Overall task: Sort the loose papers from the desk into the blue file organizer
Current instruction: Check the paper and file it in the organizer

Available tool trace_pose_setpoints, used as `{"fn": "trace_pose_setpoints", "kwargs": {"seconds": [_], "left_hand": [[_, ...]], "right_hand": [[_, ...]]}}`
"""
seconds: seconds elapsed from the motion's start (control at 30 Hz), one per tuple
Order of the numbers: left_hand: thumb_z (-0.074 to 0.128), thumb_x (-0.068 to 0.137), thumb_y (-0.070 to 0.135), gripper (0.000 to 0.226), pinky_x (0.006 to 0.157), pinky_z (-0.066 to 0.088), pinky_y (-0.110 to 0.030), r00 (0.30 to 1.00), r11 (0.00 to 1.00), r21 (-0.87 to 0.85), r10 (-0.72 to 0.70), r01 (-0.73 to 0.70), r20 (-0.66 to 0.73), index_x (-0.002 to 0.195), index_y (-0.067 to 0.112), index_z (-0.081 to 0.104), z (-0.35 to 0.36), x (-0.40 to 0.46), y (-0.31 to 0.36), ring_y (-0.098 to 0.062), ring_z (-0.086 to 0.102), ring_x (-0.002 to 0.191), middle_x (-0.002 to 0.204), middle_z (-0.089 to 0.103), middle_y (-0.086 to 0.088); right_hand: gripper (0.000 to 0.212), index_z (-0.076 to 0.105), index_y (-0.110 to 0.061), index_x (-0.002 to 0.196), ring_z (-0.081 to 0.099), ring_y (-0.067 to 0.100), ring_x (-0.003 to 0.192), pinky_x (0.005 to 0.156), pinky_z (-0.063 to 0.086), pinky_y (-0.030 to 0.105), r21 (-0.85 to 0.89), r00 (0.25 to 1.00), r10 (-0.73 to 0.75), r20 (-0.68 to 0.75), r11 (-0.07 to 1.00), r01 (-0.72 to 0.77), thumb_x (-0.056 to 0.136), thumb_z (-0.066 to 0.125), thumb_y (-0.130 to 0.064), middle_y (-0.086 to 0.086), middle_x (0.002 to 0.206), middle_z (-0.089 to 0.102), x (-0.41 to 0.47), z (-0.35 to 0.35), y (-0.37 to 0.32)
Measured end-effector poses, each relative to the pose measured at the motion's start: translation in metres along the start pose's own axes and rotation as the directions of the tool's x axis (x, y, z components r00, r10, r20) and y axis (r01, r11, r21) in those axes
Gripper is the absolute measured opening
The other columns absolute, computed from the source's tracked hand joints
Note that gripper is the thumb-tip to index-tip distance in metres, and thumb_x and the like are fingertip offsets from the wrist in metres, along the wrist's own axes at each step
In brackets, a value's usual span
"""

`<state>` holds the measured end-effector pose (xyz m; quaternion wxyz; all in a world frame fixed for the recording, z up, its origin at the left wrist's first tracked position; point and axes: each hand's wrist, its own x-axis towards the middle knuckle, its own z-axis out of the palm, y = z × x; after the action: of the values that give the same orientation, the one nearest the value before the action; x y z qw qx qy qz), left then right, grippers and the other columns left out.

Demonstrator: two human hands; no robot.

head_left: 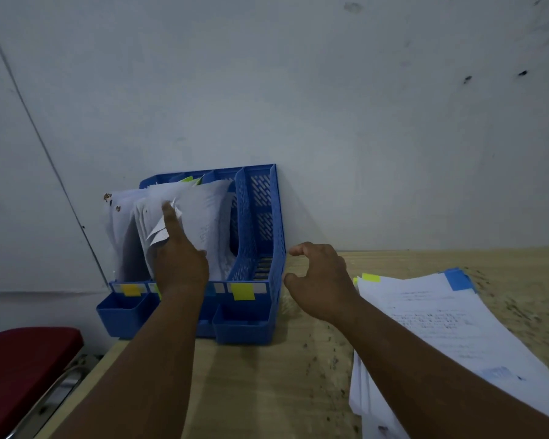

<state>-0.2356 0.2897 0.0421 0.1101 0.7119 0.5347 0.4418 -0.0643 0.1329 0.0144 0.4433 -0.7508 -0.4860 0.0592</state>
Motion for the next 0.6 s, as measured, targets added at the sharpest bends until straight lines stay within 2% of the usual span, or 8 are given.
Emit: {"fn": "trace_pose_setpoints", "kwargs": {"seconds": [0.07,0.1,0.2,0.27,0.4,0.47,0.53,0.6], "left_hand": [[0.077,0.086,0.008,0.122,0.094,0.049,-0.051,1.000,0.999,0.036,-0.013,0.012,0.015,0.158,0.036,-0.017,-0.002,-0.002,0.000,-0.044,0.055,0.121,0.145,0.046,-0.026],[0.079,0.084,0.008,0.127,0.093,0.050,-0.052,1.000,1.000,0.028,0.000,0.000,0.001,0.156,0.038,-0.021,-0.002,-0.002,-0.001,-0.044,0.057,0.119,0.145,0.047,-0.026],[0.083,0.080,0.013,0.136,0.085,0.054,-0.053,0.996,0.997,-0.071,0.031,-0.037,-0.084,0.151,0.044,-0.029,-0.001,-0.003,0.002,-0.040,0.065,0.101,0.125,0.062,-0.023],[0.083,0.080,0.014,0.134,0.086,0.053,-0.054,0.991,0.988,-0.144,0.027,-0.046,-0.134,0.152,0.045,-0.026,-0.002,-0.007,0.006,-0.038,0.063,0.106,0.127,0.060,-0.022],[0.081,0.081,0.016,0.122,0.099,0.050,-0.057,0.966,0.978,-0.166,0.086,-0.129,-0.245,0.158,0.040,-0.012,-0.002,-0.022,0.016,-0.035,0.046,0.135,0.150,0.040,-0.018],[0.082,0.080,0.016,0.114,0.113,0.039,-0.048,0.931,0.965,-0.115,0.190,-0.236,-0.312,0.161,0.030,0.003,0.002,-0.041,0.024,-0.032,0.034,0.144,0.157,0.032,-0.015],[0.080,0.081,0.016,0.098,0.115,0.030,-0.036,0.887,0.927,-0.094,0.313,-0.363,-0.339,0.159,0.019,0.020,0.007,-0.062,0.033,-0.030,0.034,0.143,0.155,0.036,-0.015],[0.077,0.083,0.018,0.081,0.115,0.036,-0.038,0.850,0.877,-0.106,0.415,-0.469,-0.325,0.153,0.013,0.036,0.016,-0.085,0.042,-0.031,0.042,0.137,0.146,0.047,-0.013]], "right_hand": [[0.048,0.053,-0.035,0.134,0.037,0.020,0.132,0.099,0.037,0.029,0.012,1.000,0.006,-0.002,1.000,-0.006,0.089,0.068,-0.035,-0.002,0.139,0.043,0.000,0.001,0.000],[0.047,0.053,-0.035,0.134,0.037,0.020,0.132,0.099,0.037,0.029,0.013,1.000,0.008,-0.003,1.000,-0.008,0.089,0.069,-0.036,-0.002,0.139,0.043,-0.001,0.002,-0.001],[0.047,0.052,-0.036,0.134,0.037,0.020,0.133,0.100,0.038,0.030,0.005,1.000,0.004,-0.011,1.000,-0.004,0.089,0.069,-0.037,-0.003,0.140,0.043,-0.003,0.001,-0.001],[0.048,0.052,-0.035,0.134,0.037,0.020,0.133,0.100,0.037,0.030,0.005,1.000,0.001,-0.010,1.000,-0.001,0.090,0.068,-0.036,-0.002,0.140,0.043,-0.004,-0.001,-0.001],[0.046,0.053,-0.035,0.132,0.038,0.022,0.132,0.098,0.035,0.028,0.008,1.000,0.009,-0.018,1.000,-0.009,0.088,0.069,-0.036,-0.002,0.138,0.044,-0.006,-0.008,0.002],[0.046,0.054,-0.036,0.131,0.038,0.021,0.132,0.098,0.035,0.027,0.018,1.000,0.018,-0.026,1.000,-0.017,0.087,0.069,-0.036,-0.002,0.137,0.044,-0.011,-0.013,0.005],[0.047,0.054,-0.036,0.131,0.039,0.021,0.133,0.098,0.036,0.027,0.016,0.999,0.027,-0.037,1.000,-0.027,0.087,0.069,-0.036,-0.003,0.138,0.045,-0.017,-0.019,0.010],[0.047,0.054,-0.037,0.131,0.040,0.020,0.133,0.097,0.036,0.027,-0.008,0.998,0.047,-0.050,0.999,-0.047,0.086,0.070,-0.038,-0.003,0.140,0.045,-0.026,-0.026,0.018]]}}
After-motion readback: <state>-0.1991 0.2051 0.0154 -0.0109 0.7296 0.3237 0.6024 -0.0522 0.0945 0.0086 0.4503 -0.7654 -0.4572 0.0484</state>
